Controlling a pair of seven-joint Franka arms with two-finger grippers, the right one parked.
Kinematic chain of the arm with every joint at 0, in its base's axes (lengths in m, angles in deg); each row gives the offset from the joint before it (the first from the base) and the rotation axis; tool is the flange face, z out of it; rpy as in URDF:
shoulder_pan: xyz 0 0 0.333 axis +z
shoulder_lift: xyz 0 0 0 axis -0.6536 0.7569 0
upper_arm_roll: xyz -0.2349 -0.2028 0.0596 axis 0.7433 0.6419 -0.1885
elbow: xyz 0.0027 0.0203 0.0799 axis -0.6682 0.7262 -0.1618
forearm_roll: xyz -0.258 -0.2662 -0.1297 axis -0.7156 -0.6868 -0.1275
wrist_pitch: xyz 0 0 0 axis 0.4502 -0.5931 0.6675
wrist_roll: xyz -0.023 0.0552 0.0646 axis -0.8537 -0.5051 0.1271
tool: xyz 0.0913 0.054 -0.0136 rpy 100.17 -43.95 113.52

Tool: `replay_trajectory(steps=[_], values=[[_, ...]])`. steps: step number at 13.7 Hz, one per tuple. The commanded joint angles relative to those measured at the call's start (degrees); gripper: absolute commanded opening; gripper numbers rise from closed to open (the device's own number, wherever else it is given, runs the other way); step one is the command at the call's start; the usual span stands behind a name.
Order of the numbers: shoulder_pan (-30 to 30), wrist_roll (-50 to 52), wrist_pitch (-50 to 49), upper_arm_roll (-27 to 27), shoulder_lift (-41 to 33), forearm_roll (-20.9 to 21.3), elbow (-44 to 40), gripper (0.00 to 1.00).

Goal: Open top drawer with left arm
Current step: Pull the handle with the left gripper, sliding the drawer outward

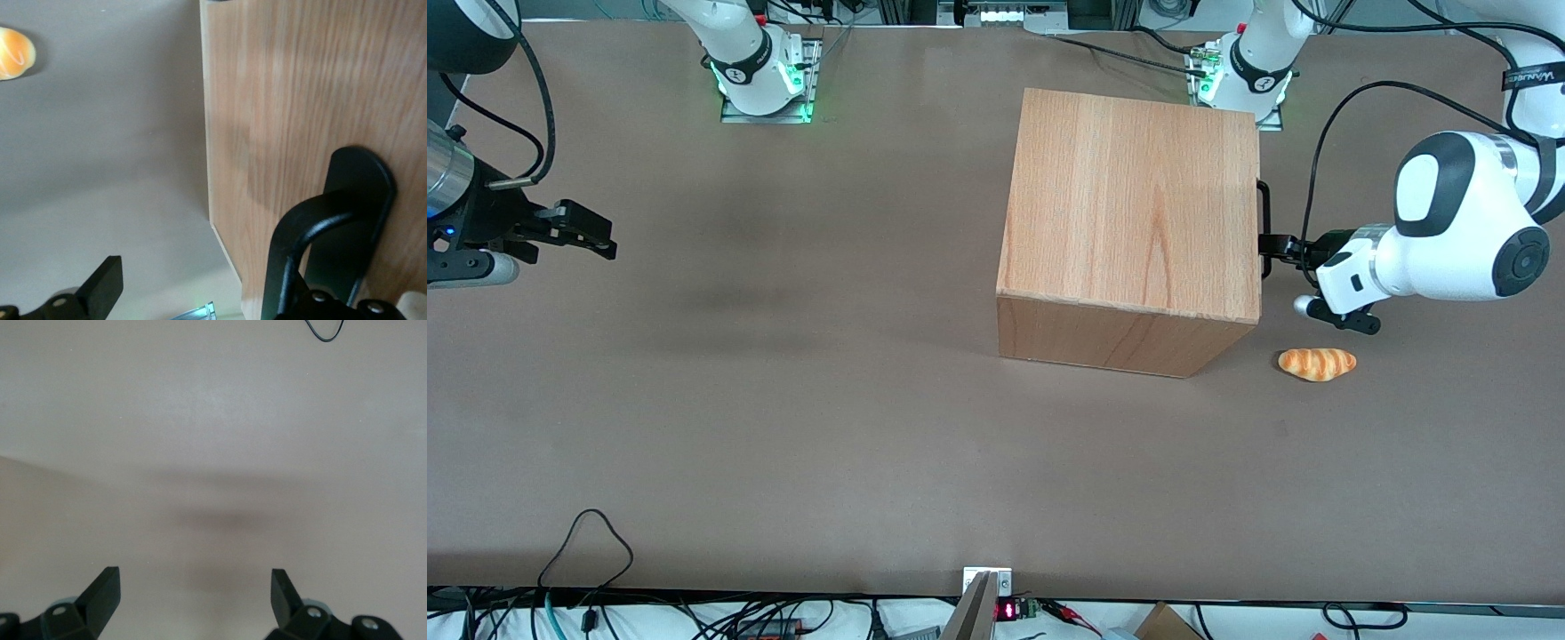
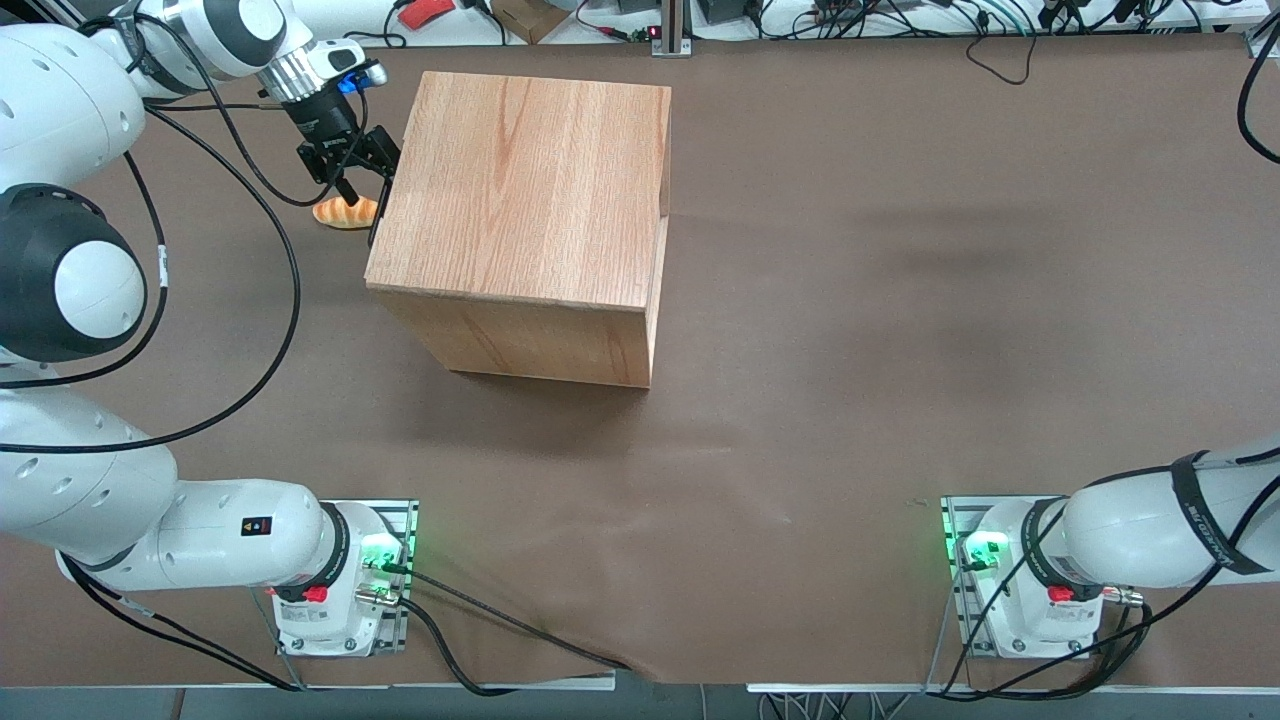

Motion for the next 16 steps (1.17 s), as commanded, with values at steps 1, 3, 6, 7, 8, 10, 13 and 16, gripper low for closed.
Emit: replay_trajectory(steps=[1,3,6,7,8,10,13,16], values=[[1.5,-1.0,0.6,-0.1,-0.8,2.0,-0.2,1.0],[2.5,-1.1,0.6,-0.1,-1.0,2.7,-0.2,1.0],[3.7,-1.1,0.6,-0.1,-1.1,3.2,-0.7,1.0],[3.8,-1.1,0.6,-0.1,-1.3,3.3,-0.8,1.0],[4.2,-1.1,0.5,-0.2,-1.6,3.3,-0.8,1.0],[4.8,-1.0,0.6,-0.2,-1.8,4.6,-0.8,1.0],[5.6,-0.8,0.6,-0.2,-2.1,5.8,-1.1,1.0],[6.1,-0.7,0.6,-0.2,-2.2,7.2,-1.1,1.0]])
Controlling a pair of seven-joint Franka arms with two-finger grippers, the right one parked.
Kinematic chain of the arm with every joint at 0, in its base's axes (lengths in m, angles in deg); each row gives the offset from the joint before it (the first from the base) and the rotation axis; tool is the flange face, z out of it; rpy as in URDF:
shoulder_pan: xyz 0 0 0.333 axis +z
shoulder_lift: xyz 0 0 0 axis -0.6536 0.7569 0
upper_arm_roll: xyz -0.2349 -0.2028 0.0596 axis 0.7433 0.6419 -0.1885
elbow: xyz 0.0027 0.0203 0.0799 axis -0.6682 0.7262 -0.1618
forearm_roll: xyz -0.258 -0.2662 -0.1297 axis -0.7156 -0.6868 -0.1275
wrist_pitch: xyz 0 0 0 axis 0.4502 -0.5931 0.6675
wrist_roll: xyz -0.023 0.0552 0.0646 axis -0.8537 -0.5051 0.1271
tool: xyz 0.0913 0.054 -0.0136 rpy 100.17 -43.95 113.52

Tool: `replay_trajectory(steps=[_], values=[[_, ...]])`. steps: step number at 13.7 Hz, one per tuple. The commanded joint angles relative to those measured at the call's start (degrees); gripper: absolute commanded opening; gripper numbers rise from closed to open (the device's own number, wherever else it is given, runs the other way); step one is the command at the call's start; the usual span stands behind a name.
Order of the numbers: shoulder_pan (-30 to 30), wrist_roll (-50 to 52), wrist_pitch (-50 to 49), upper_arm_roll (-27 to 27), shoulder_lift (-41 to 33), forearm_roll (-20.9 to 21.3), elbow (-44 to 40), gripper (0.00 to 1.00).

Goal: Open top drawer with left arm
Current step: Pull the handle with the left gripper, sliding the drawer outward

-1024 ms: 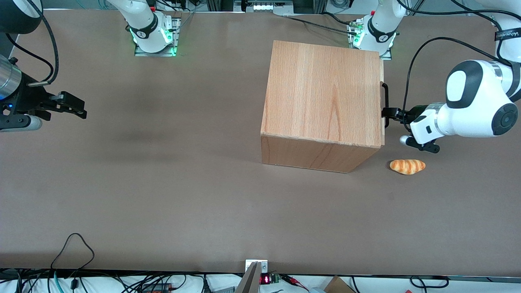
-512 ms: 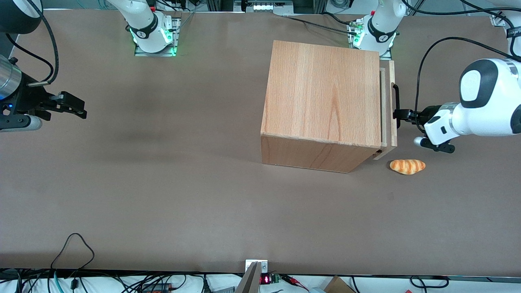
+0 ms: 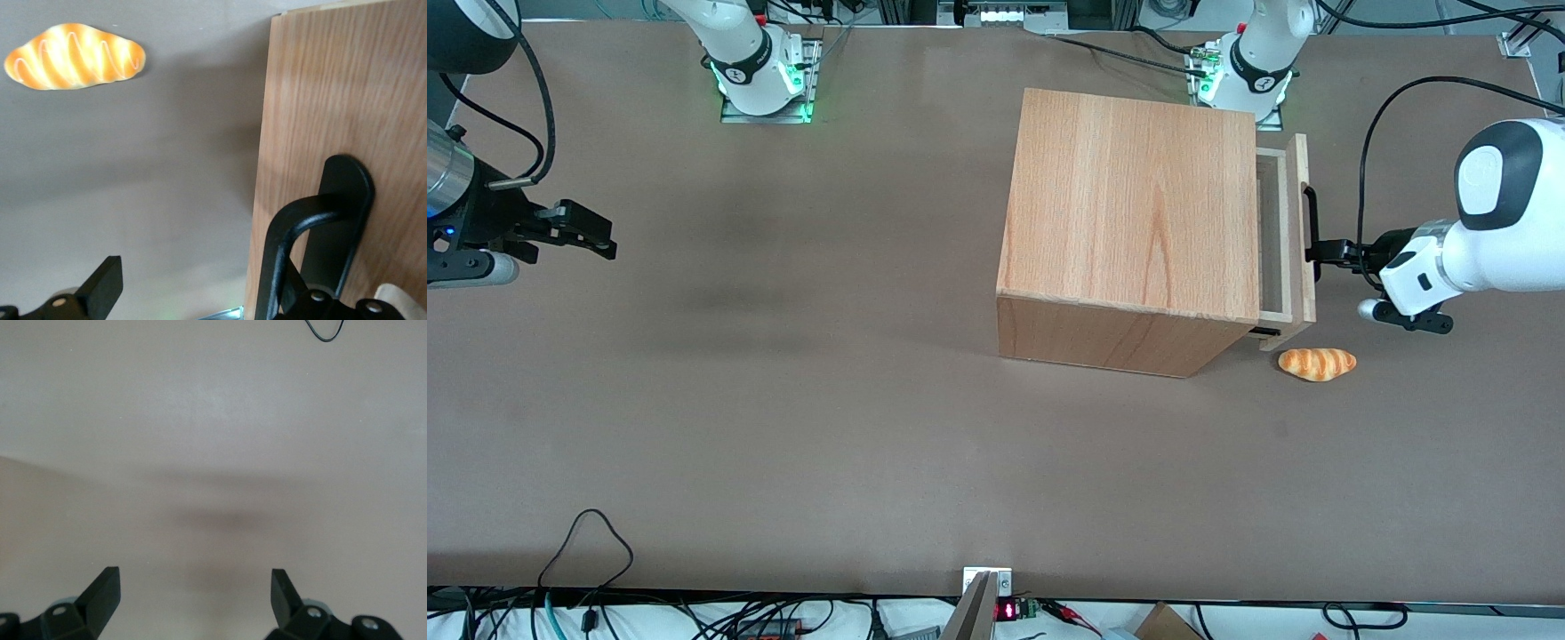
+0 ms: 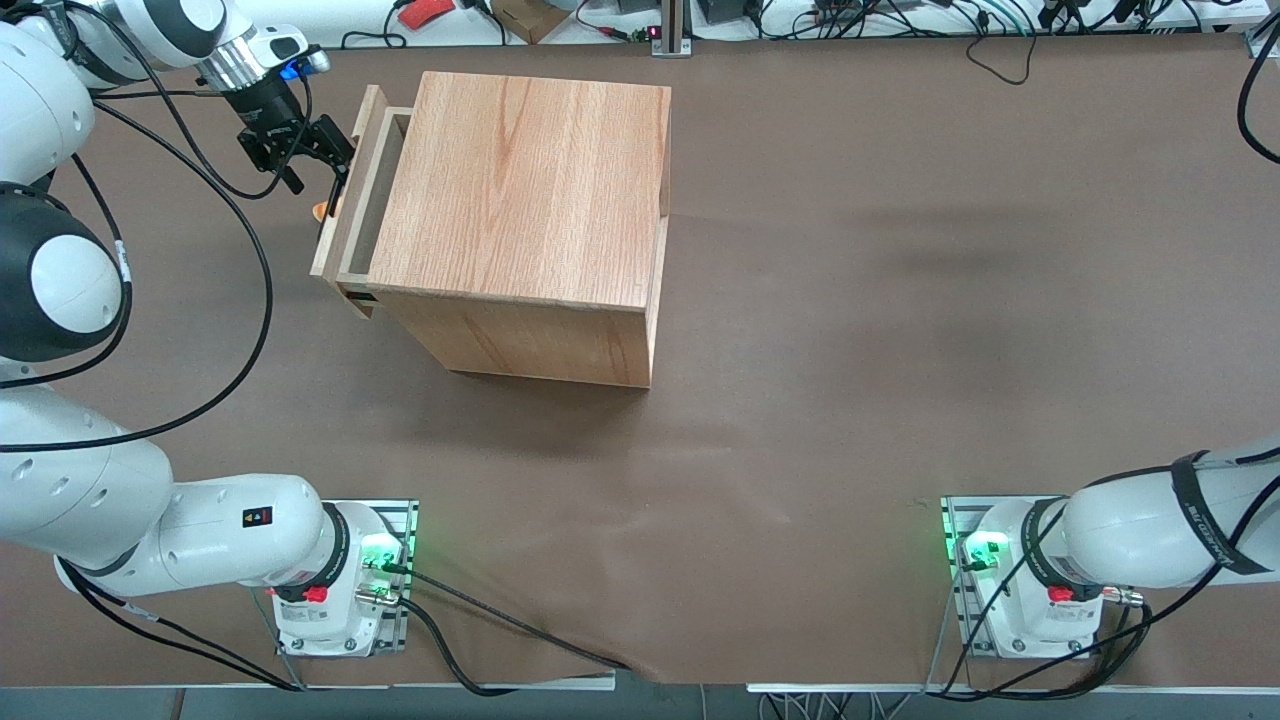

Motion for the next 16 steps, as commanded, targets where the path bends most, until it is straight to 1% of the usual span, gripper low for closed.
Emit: replay_trajectory(steps=[1,7,8,12,13,16], values=[[0.8,-0.2,0.0,0.2,-1.0,3.0,0.0,1.0],[2.2,0.0,0.1,0.1,-1.4,6.3,0.0,1.0],[2.9,0.0,0.2,0.1,-1.5,7.5,0.0,1.0],[3.8,0.0,0.8,0.1,-1.6,8.2,0.0,1.0],[3.9,0.2,0.9,0.1,-1.7,10.0,0.0,1.0],[4.8,0.3,1.1,0.1,-1.6,10.3,0.0,1.0]])
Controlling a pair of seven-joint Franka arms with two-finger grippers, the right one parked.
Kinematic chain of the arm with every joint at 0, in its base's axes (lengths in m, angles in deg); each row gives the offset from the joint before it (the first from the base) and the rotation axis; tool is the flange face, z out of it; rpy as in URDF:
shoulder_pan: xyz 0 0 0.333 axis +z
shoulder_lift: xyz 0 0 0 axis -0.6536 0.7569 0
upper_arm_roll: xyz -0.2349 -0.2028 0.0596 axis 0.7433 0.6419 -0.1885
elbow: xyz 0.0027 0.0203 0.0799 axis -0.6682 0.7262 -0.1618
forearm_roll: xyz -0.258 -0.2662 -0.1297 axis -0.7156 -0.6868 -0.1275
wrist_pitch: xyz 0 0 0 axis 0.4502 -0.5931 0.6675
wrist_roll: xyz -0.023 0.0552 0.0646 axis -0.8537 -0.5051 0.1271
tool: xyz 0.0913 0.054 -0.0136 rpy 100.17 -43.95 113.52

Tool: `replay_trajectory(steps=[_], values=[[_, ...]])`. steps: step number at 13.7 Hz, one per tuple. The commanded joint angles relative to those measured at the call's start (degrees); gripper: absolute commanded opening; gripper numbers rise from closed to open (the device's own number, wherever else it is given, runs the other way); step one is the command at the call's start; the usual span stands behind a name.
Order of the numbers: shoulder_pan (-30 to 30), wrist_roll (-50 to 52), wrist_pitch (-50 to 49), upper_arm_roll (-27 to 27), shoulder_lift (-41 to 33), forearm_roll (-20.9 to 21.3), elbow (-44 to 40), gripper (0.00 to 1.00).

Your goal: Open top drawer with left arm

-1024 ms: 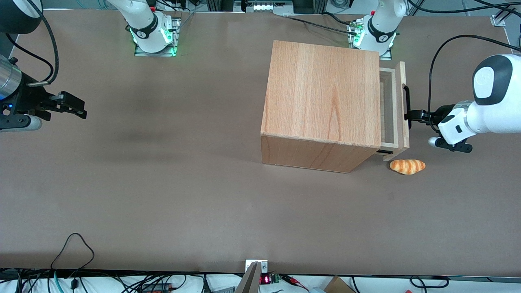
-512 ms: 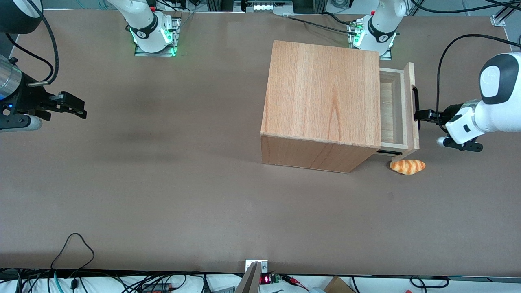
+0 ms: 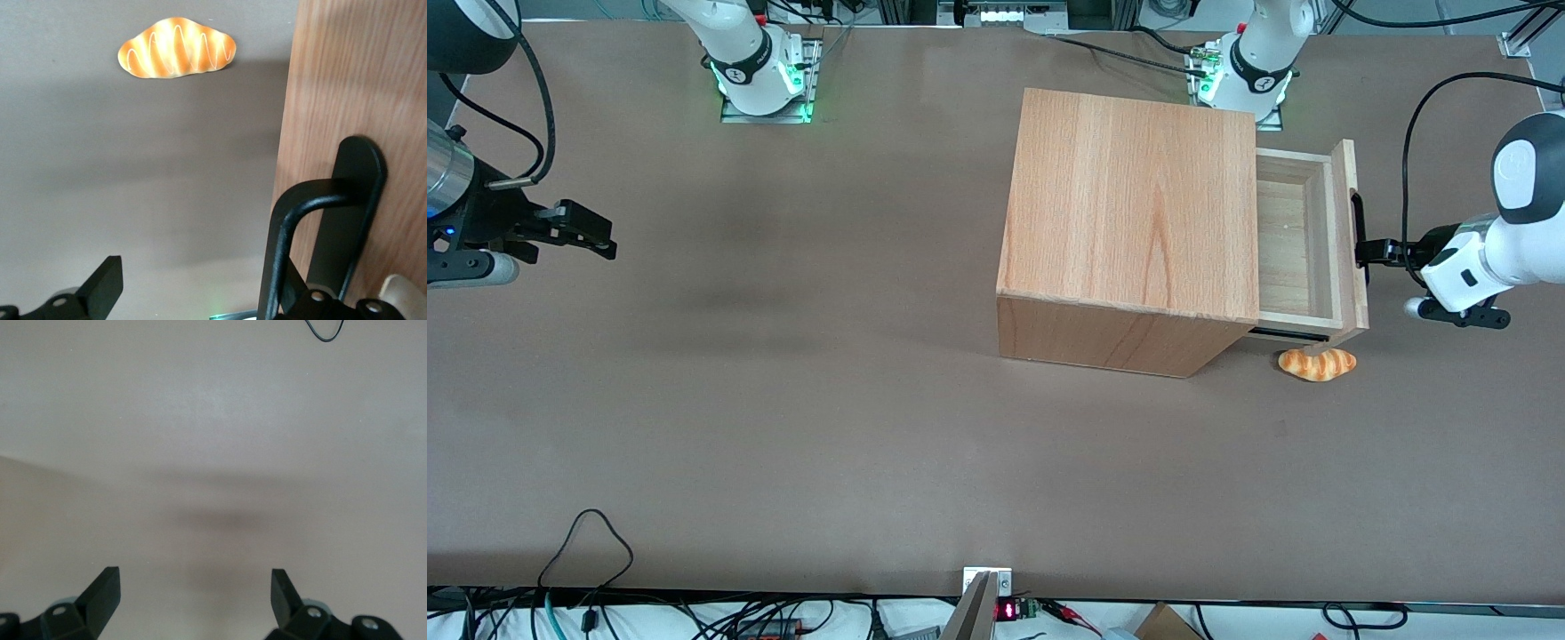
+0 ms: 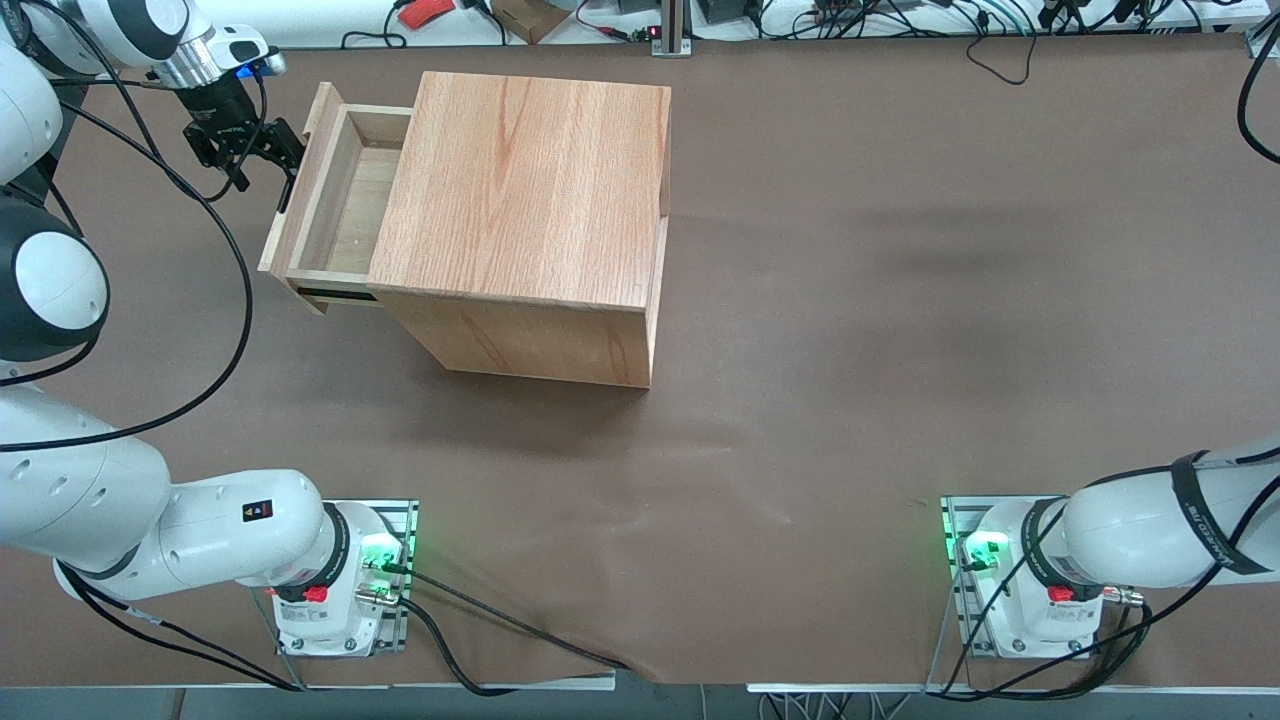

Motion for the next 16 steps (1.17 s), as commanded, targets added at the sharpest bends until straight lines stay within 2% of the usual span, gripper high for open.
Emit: replay_trajectory(steps=[1,5,10,16], values=[[1.6,0.1,0.7,0.2,-1.0,1.9,0.2,1.0],[3.2,0.0,0.9,0.2,-1.0,3.3,0.2,1.0],[7.1,-0.9,1.7,0.4,-1.0,3.4,0.1,1.0],[7.7,-1.6,1.4,0.4,-1.0,2.7,-0.9,1.0]])
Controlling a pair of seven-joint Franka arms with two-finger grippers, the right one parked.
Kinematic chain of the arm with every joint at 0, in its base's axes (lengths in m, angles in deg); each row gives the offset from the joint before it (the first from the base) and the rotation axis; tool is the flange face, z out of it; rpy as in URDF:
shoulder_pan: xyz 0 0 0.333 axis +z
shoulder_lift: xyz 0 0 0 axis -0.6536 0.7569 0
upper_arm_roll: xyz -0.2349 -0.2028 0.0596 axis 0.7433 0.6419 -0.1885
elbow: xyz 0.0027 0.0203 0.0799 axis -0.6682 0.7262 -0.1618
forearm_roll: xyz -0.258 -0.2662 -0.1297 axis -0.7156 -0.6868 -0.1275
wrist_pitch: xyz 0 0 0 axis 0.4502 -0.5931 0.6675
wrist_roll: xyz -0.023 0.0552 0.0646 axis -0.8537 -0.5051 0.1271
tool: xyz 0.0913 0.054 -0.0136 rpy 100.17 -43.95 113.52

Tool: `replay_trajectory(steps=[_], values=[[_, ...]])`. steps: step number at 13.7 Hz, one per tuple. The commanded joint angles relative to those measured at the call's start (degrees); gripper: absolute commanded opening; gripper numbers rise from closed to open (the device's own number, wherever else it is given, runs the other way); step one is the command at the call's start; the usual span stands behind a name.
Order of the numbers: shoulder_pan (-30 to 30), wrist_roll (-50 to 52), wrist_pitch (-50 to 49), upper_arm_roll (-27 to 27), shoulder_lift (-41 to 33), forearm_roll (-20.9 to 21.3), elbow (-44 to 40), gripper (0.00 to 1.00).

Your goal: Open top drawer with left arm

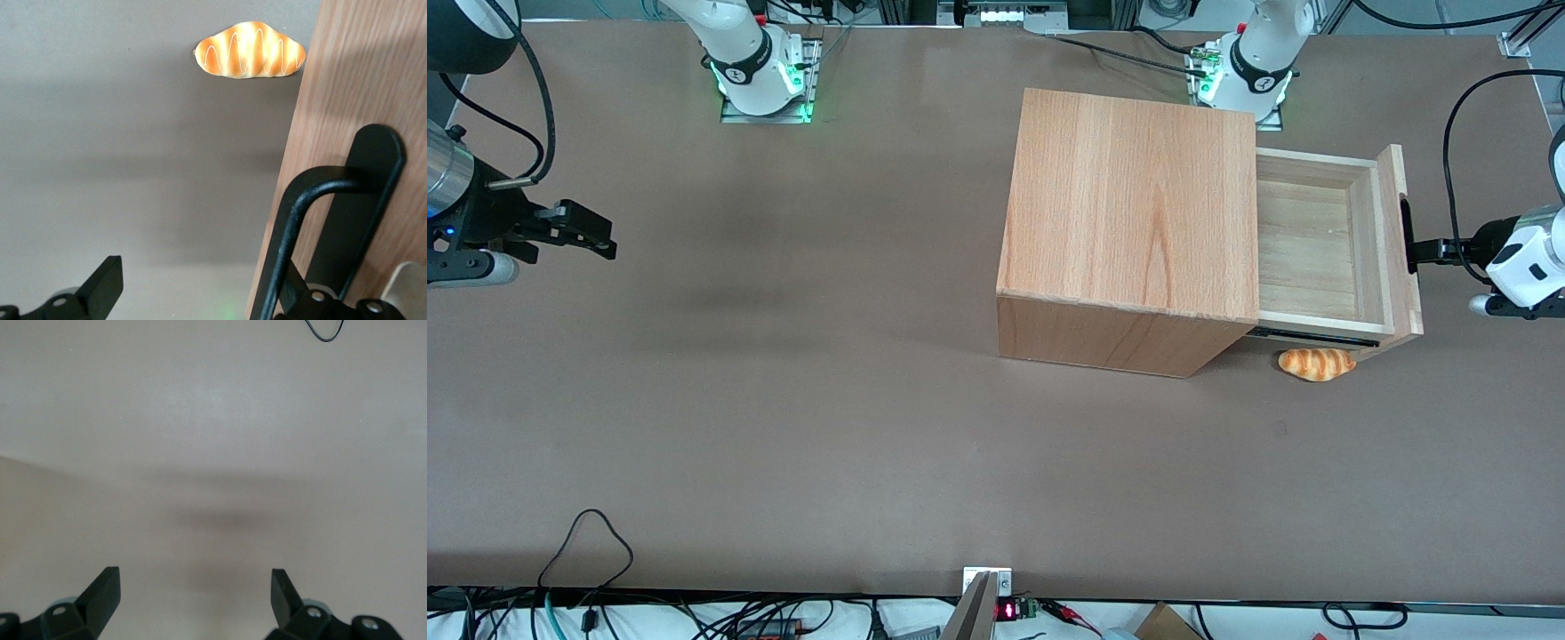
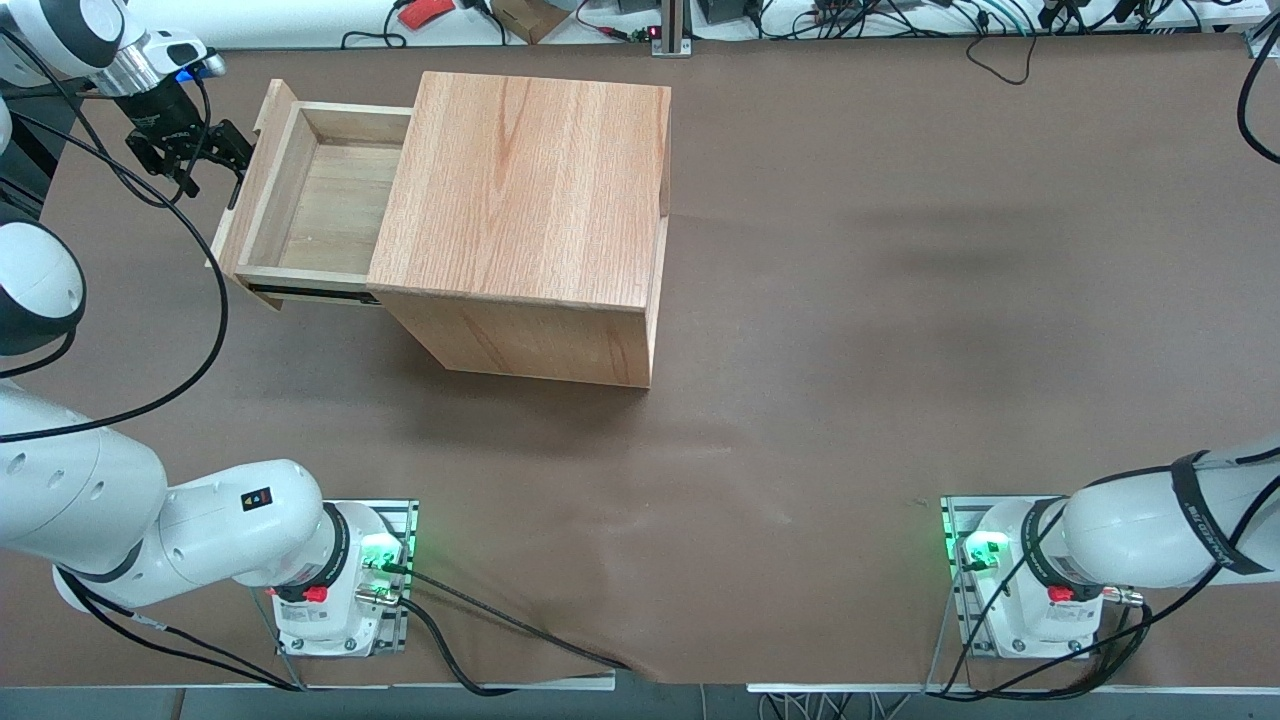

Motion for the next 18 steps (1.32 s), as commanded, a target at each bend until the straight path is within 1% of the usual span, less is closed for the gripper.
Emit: replay_trajectory(steps=[1,2,3,6,9,11,15,18], values=[[0.7,-1.1,-0.4,0.4,-0.9,1.1,-1.2,1.0],[1.3,-1.0,-0.8,0.4,-0.9,0.9,-1.7,1.0],[2.1,-1.1,-1.3,0.4,-0.9,-1.7,-2.3,1.0],[4.9,-3.2,-2.7,0.4,-0.8,-6.8,-4.0,1.0],[6.0,-3.5,-5.3,0.4,-0.7,-10.5,-7.4,1.0],[6.0,-2.9,-8.4,0.5,-0.5,-11.1,-11.4,1.0],[5.8,-2.3,-12.1,1.5,-0.7,-11.0,-17.6,1.0],[5.5,-2.3,-14.4,2.2,-1.5,-10.8,-19.5,1.0]])
